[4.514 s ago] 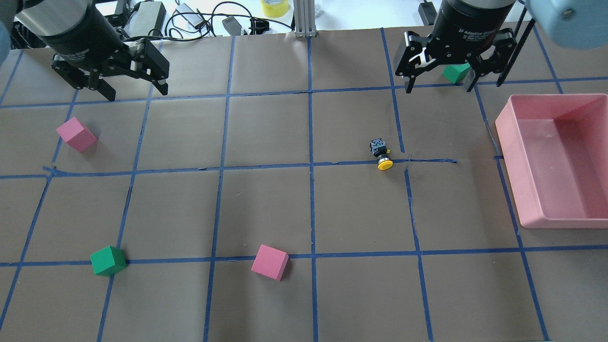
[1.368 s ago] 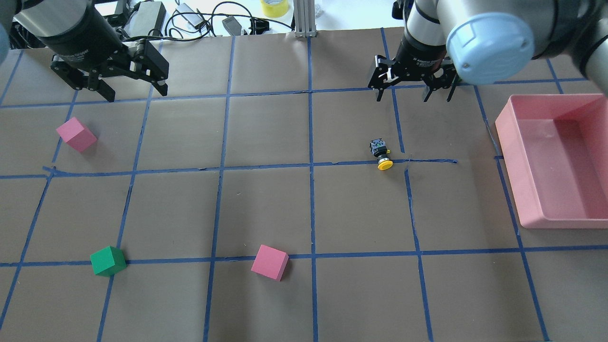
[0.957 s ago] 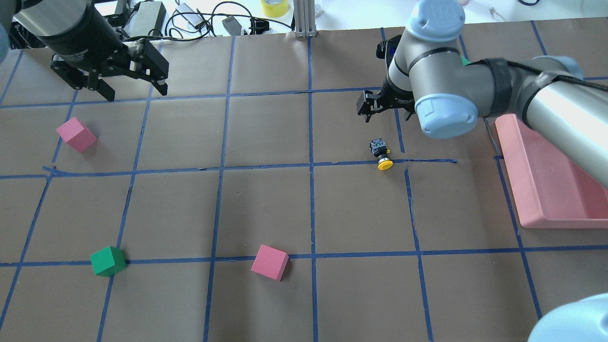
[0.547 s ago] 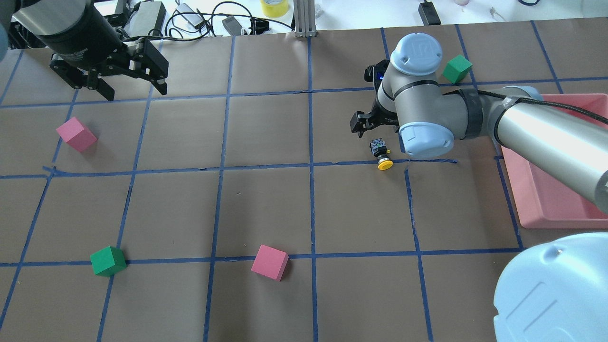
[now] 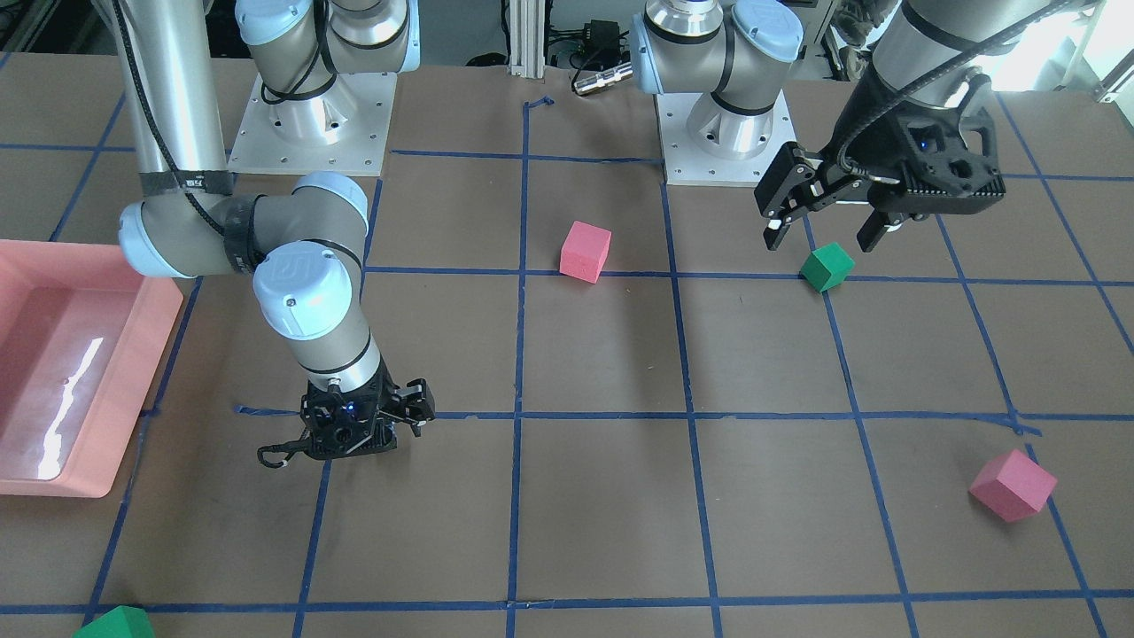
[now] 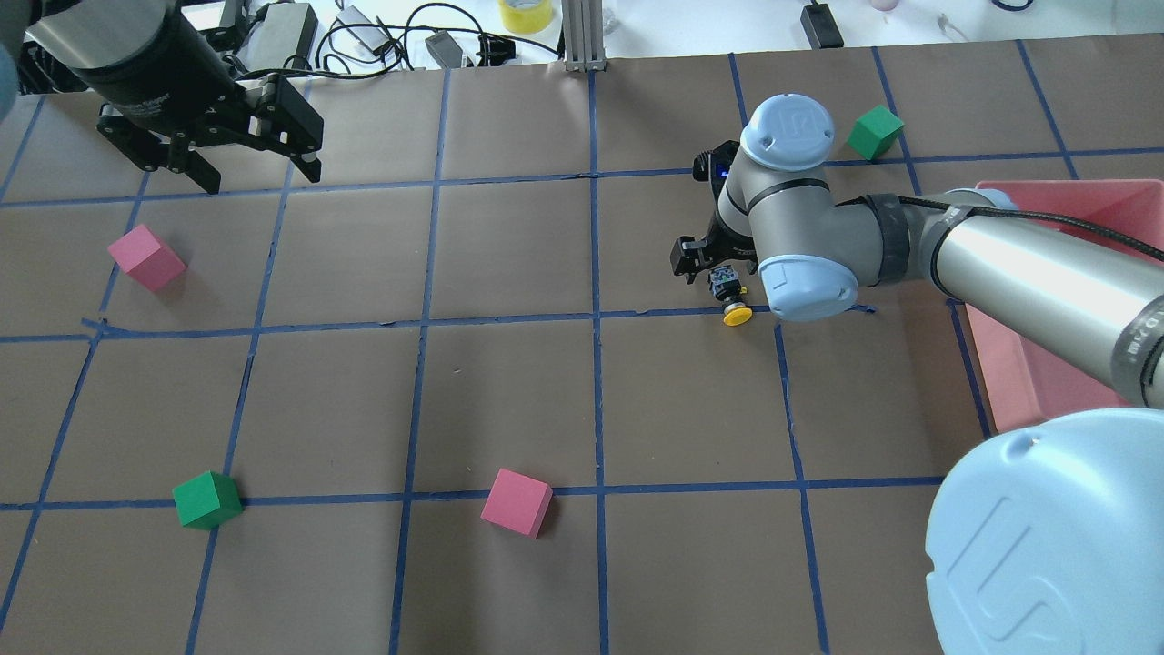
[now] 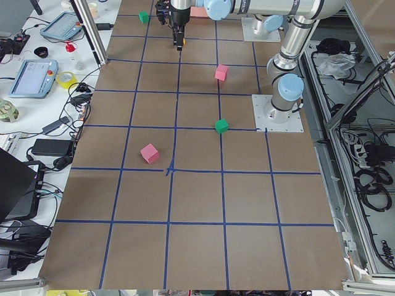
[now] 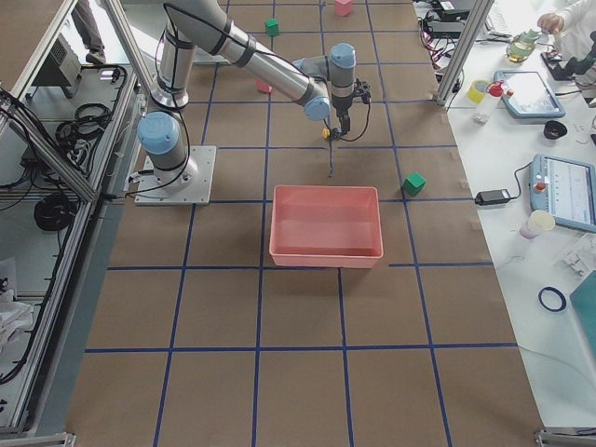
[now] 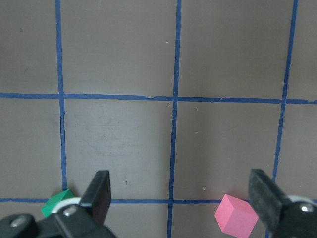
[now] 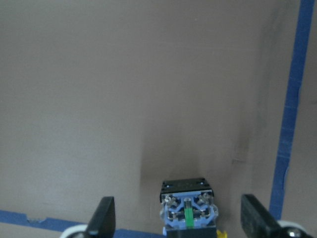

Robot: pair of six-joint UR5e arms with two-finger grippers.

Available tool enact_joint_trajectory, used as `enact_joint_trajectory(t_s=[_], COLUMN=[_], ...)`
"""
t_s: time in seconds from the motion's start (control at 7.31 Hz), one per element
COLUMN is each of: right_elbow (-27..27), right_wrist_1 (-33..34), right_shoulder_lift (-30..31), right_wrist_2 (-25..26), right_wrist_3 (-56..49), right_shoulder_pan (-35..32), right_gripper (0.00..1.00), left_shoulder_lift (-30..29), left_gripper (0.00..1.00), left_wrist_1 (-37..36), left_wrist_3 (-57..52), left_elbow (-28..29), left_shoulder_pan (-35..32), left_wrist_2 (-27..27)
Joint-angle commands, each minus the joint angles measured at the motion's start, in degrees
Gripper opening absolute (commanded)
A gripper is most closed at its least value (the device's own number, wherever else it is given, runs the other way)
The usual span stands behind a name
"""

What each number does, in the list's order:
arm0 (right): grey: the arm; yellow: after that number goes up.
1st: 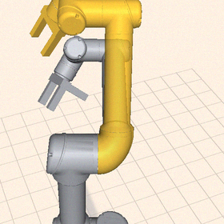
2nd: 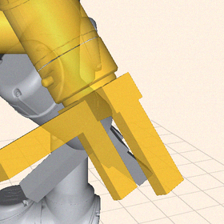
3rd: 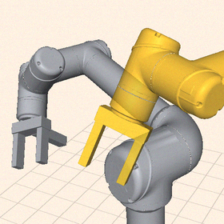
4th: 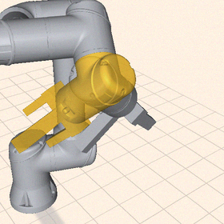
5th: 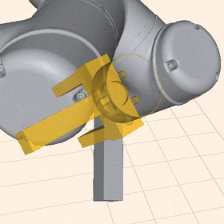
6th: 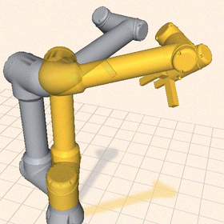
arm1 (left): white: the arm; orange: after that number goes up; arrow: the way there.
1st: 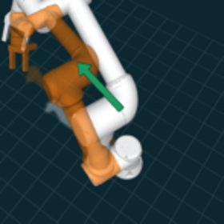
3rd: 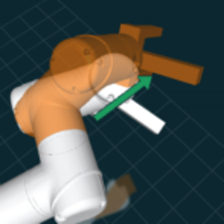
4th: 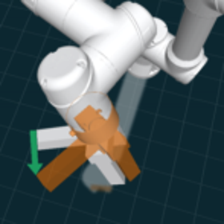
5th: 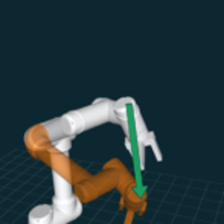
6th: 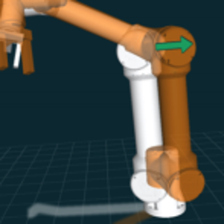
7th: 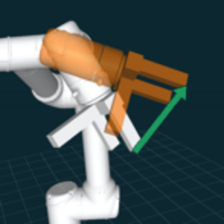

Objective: Align button upright
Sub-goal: 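Close the right gripper on the button body and lift it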

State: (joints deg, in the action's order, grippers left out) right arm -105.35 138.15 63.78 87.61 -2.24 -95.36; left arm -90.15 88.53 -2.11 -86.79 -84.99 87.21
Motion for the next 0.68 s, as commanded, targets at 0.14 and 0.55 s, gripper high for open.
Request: enact_joint_trajectory(t_s=[0.14, 0.55], right_elbow=[-0.12, -0.12], right_wrist_1=[2.46, -0.57], right_shoulder_lift=[-1.89, -1.29], right_wrist_2=[-0.34, -0.34], right_wrist_3=[-0.31, -1.35], right_shoulder_pan=[0.0, 0.0], right_gripper=[0.82, 0.82], left_shoulder_lift=[-0.03, 0.06], left_gripper=[1.0, 1.0], left_wrist_1=[0.07, 0.07], left_wrist_3=[0.0, 0.0], left_elbow=[0.13, 0.04], left_shoulder_pan=[0.0, 0.0], left_wrist_2=[-0.02, 0.07])
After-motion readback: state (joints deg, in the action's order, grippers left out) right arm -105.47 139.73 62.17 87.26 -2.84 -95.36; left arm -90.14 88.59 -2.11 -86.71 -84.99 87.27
